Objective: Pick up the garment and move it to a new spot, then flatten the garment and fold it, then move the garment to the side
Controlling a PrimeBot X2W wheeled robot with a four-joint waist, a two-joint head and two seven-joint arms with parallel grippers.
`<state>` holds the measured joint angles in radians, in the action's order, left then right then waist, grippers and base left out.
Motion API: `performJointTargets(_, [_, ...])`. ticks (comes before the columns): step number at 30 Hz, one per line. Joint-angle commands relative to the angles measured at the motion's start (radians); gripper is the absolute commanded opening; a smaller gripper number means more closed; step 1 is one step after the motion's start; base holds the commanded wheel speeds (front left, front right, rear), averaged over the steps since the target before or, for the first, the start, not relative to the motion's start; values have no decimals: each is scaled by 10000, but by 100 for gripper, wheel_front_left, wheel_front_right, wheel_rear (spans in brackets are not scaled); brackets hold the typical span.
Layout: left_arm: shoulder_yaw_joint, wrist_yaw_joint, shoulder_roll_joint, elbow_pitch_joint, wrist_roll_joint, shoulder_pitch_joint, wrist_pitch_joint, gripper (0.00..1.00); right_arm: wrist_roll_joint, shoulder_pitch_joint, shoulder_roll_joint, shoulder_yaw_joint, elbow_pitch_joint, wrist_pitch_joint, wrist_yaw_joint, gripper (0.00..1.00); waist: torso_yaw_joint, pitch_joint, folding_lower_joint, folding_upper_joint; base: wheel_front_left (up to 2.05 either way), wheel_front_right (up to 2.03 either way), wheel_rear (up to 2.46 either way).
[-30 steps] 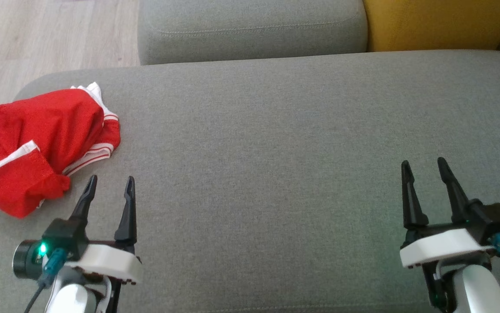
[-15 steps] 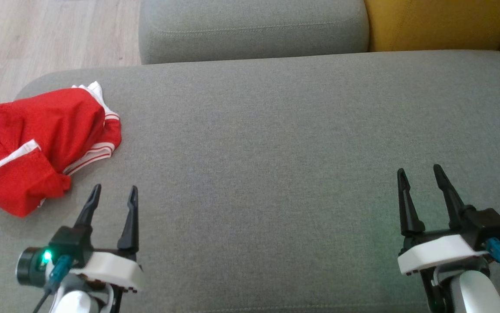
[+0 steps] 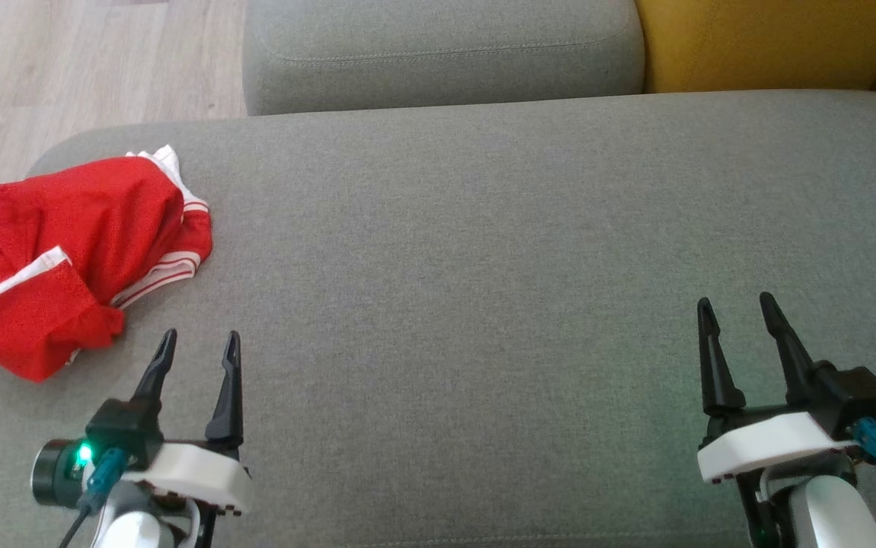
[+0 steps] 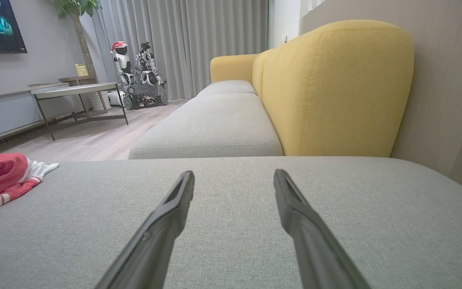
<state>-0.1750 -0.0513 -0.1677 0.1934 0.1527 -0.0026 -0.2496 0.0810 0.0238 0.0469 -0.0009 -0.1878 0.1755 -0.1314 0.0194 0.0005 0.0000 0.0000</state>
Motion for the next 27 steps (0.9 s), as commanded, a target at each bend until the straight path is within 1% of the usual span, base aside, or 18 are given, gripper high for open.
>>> performJointTargets(1, [471,57,-70,-281,31,-391,-122,100,52,310,35,242,284,-1,7,100,-3,-3,0,0,0,0,0])
performJointTargets(17, [591,161,95,-73,17,-421,-122,100,73,278,34,202,292,35,7,100,110,-36,0,0,0,0,0])
performJointTargets(21, [624,181,163,-56,16,-550,-122,100,162,219,34,378,444,-15,7,100,588,-60,0,0,0,0,0])
performJointTargets(27, [652,218,197,2,-7,-704,-122,100,188,196,34,633,616,-123,7,100,1588,-94,0,0,0,0,0])
